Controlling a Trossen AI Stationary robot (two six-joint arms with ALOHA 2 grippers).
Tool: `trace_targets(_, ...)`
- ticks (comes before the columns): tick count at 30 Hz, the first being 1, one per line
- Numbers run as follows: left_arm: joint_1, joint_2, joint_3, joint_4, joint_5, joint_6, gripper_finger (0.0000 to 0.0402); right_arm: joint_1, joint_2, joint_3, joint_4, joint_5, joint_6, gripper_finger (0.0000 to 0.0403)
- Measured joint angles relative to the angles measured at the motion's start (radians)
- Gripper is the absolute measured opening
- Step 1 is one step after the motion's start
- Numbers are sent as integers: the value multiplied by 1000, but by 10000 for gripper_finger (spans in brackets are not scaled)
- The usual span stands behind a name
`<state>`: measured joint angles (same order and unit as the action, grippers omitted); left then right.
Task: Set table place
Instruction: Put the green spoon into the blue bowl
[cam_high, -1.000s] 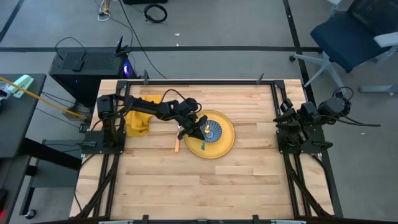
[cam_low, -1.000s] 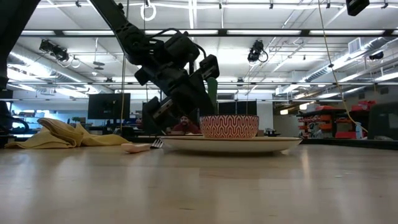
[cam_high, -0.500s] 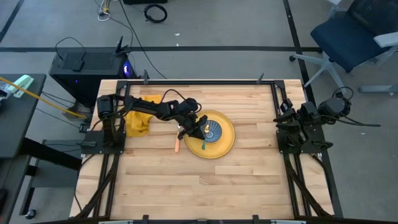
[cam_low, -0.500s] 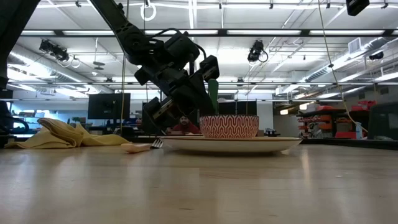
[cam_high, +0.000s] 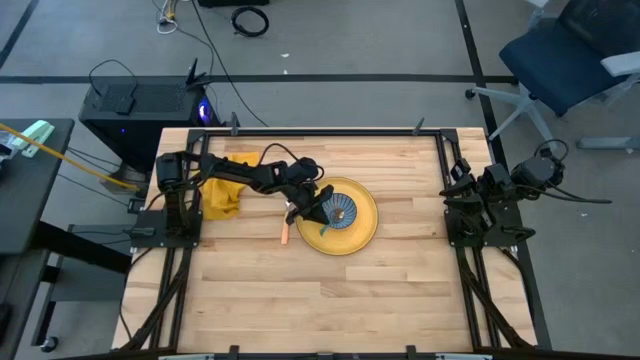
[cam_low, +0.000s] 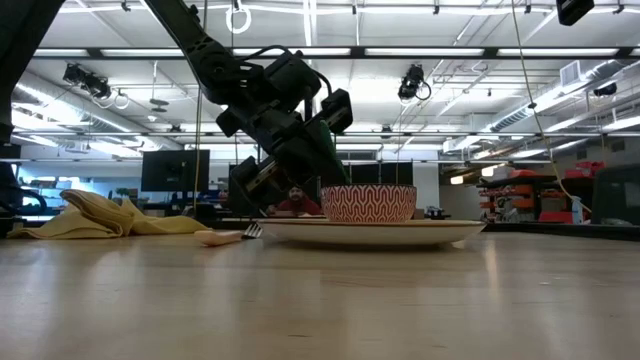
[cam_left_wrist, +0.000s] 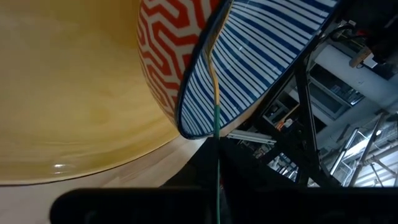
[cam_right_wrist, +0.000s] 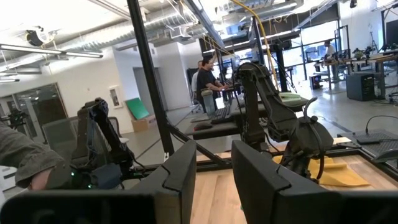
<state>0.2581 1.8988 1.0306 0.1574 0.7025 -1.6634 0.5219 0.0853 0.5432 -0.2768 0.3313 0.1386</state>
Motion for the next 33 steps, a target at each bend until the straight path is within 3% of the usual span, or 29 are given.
trace_targets(20,14,0,0,0,0,26,68,0,0,0,0,0,0,110)
trace_targets(33,41,0,0,-3,0,41,75,0,0,0,0,0,0,110)
